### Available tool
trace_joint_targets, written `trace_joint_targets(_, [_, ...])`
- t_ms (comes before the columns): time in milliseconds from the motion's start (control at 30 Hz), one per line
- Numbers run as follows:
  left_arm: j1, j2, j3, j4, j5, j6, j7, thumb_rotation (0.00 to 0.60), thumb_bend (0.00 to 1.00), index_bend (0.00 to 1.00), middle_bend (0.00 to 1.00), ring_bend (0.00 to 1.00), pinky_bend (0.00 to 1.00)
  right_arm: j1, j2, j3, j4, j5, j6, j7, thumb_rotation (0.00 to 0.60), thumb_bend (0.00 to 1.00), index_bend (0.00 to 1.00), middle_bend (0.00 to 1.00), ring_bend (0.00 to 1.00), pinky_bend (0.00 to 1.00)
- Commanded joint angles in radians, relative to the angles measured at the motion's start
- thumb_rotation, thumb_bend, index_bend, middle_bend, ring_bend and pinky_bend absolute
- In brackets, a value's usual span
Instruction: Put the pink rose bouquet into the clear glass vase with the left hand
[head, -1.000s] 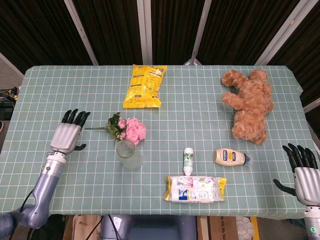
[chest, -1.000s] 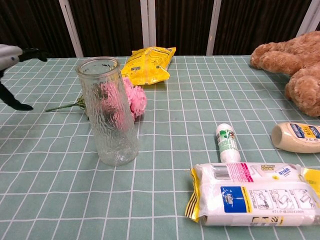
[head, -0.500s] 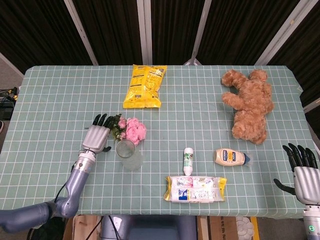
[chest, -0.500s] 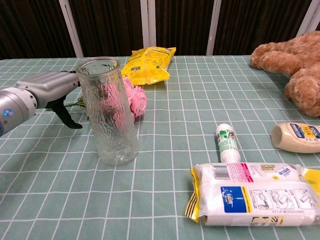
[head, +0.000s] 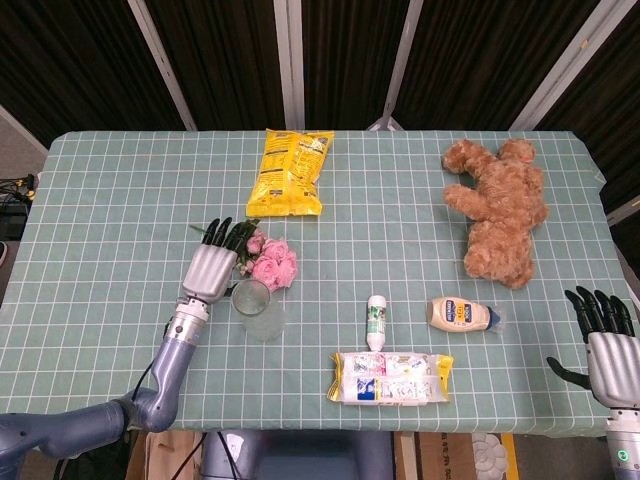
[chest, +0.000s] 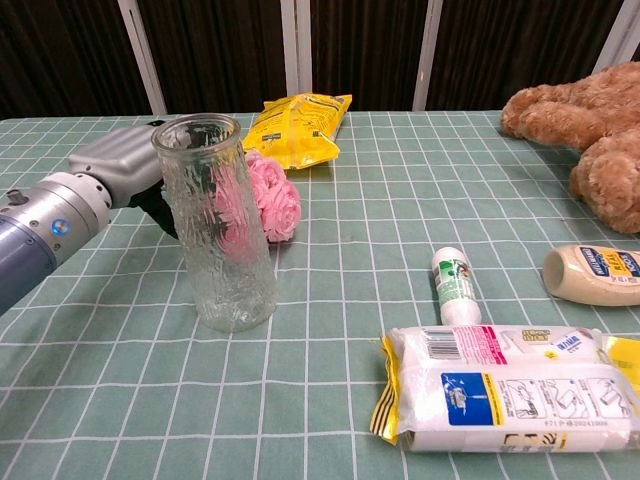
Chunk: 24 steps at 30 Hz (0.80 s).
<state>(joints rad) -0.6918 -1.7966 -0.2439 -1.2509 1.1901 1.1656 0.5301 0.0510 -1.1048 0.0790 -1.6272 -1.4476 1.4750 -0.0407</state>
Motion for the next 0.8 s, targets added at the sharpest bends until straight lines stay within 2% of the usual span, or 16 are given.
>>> trace_joint_targets(33, [-0.007,-0.012,-0.009,0.017,-0.016,0.000,0.018,0.600,0.18,0.09,0.07,0.00,0.00,0.001,0.000,-0.001,-0.001,0.001,-0.002,-0.002,0.600,0.17,0.12,0.10,0.01,0.00])
trace_joint_targets(300, [-0.049,-0.040,-0.032,0.084,-0.054,-0.052,0.045,0.600,0.18,0.09,0.07,0.00,0.00,0.004,-0.005,-0.003,-0.004,0.005,-0.011,-0.013,0.600,0.17,0.12,0.11,0.01,0.00])
trace_joint_targets(567, [-0.083,-0.080,-0.024,0.157,-0.051,-0.093,0.032,0.600,0.19,0.09,0.08,0.00,0.00,0.006,-0.010,-0.004,-0.007,0.016,-0.021,-0.029,0.600,0.17,0.12,0.11,0.01,0.00])
trace_joint_targets(733, [-0.095,-0.115,-0.009,0.225,-0.042,-0.103,0.027,0.600,0.26,0.12,0.14,0.00,0.00,0.003,-0.006,-0.003,-0.011,0.018,-0.018,-0.023,0.600,0.17,0.12,0.10,0.01,0.00])
trace_joint_targets(800, [-0.098,-0.131,-0.008,0.250,-0.035,-0.099,0.014,0.600,0.31,0.16,0.20,0.01,0.04,0.002,-0.004,-0.003,-0.012,0.019,-0.016,-0.018,0.600,0.17,0.12,0.11,0.01,0.00])
